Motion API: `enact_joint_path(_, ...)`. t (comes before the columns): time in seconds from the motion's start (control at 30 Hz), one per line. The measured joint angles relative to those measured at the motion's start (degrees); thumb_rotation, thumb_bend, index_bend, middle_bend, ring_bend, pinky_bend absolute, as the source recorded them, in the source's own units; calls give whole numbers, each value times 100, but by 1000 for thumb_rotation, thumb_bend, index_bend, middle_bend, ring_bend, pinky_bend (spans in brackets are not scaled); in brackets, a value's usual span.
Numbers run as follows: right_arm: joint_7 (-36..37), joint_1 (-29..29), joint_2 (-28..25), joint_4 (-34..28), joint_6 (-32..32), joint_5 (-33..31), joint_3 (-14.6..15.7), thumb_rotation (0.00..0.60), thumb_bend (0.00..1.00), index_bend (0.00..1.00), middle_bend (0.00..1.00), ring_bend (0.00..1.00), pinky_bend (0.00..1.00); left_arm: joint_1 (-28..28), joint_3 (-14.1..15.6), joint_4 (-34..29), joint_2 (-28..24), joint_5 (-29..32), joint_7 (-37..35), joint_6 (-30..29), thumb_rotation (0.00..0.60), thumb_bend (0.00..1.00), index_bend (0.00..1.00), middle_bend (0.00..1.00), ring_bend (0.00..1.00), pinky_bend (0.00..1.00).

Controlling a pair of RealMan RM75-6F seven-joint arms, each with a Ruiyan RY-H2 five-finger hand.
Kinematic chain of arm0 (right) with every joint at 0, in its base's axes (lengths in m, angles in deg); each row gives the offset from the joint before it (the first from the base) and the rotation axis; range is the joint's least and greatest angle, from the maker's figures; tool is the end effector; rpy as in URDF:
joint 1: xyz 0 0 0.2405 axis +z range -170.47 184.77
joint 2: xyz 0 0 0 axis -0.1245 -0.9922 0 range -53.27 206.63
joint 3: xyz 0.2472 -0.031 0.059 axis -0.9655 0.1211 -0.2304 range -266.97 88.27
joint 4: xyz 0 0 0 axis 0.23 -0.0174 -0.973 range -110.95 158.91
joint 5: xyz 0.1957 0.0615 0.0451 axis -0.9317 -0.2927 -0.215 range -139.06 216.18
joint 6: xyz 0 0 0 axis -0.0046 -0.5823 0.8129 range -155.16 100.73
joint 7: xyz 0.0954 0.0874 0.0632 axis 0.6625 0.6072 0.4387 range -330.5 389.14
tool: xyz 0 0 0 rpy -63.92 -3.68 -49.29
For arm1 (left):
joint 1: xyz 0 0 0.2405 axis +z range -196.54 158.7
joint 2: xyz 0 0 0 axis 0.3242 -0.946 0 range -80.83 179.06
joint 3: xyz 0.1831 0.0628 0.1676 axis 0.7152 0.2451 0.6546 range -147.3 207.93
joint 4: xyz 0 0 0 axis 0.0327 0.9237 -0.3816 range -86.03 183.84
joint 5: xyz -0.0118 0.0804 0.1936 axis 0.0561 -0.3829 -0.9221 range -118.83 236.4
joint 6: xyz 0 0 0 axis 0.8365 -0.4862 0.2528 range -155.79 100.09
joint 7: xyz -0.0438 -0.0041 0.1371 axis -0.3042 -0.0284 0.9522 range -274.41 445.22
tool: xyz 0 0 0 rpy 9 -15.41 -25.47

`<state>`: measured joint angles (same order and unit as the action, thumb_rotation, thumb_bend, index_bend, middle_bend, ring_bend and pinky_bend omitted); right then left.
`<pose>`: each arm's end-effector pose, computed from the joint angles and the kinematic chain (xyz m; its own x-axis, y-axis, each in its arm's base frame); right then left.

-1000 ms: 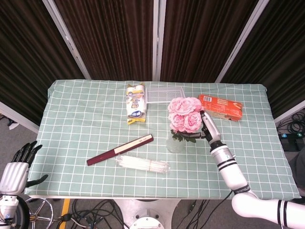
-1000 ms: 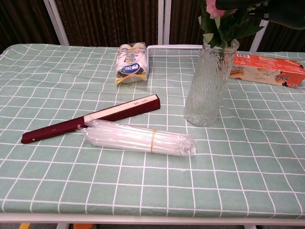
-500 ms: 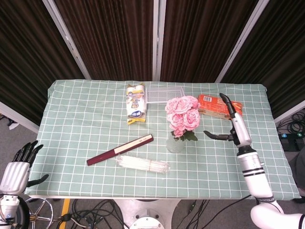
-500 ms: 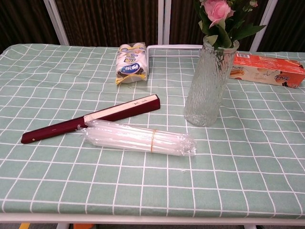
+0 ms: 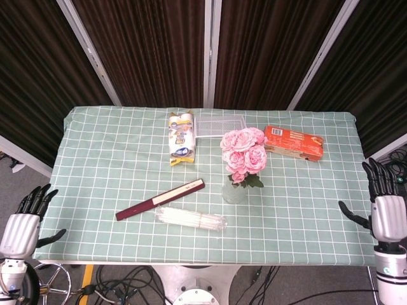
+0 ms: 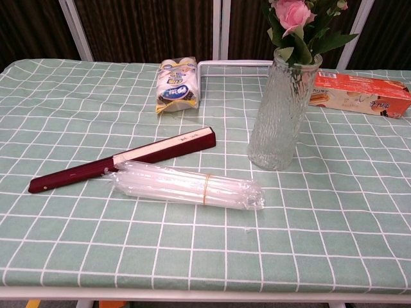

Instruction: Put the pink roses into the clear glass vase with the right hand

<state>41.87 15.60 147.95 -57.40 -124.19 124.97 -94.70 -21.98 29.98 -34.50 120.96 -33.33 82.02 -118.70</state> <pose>-0.3072 -0.2070 0.1691 0.2182 0.2584 0.9411 -0.9605 -0.1139 0.2540 -0.3170 0.1623 0.1301 0.3623 -0.0379 0.9313 0.9272 -0.0870 -0.3642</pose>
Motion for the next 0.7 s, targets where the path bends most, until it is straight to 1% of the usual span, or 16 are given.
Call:
enact_joint_path(0.1, 302, -183, 189, 683, -154, 153, 133, 600, 97, 0, 0, 0, 0, 3, -11, -93, -15, -14, 57, -36, 600, 0, 126, 25, 5, 146)
enact_joint_path(0.2, 714, -317, 398, 1423, -179, 199, 231, 600, 96, 0, 0, 0, 0, 10, -6, -143, -43, -15, 120, -39, 600, 0, 126, 25, 5, 146)
enact_joint_path(0.27, 782, -389, 524, 1867, -145, 204, 291, 600, 100, 0, 0, 0, 0, 11, 7, -164, -59, 1, 163, -2, 600, 0, 126, 25, 5, 146)
enact_joint_path(0.33, 633, -449, 611, 2090, -69, 191, 348, 600, 131, 0, 0, 0, 0, 16, 24, -171, -66, 14, 190, 24, 600, 0, 126, 25, 5, 147)
enact_joint_path(0.43, 150, -550, 683, 2205, 91, 158, 433, 600, 161, 0, 0, 0, 0, 35, 40, -131, -53, 17, 210, 18, 600, 0, 126, 25, 5, 147)
enact_joint_path(0.57, -475, -681, 668, 2071, 261, 130, 522, 600, 162, 0, 0, 0, 0, 79, 67, -4, -3, 45, 169, 6, 600, 0, 126, 25, 5, 146)
enact_joint_path(0.7, -806, -763, 553, 1703, 496, -3, 560, 600, 107, 0, 0, 0, 0, 91, 83, 61, 33, 23, 125, -6, 600, 0, 125, 25, 5, 146)
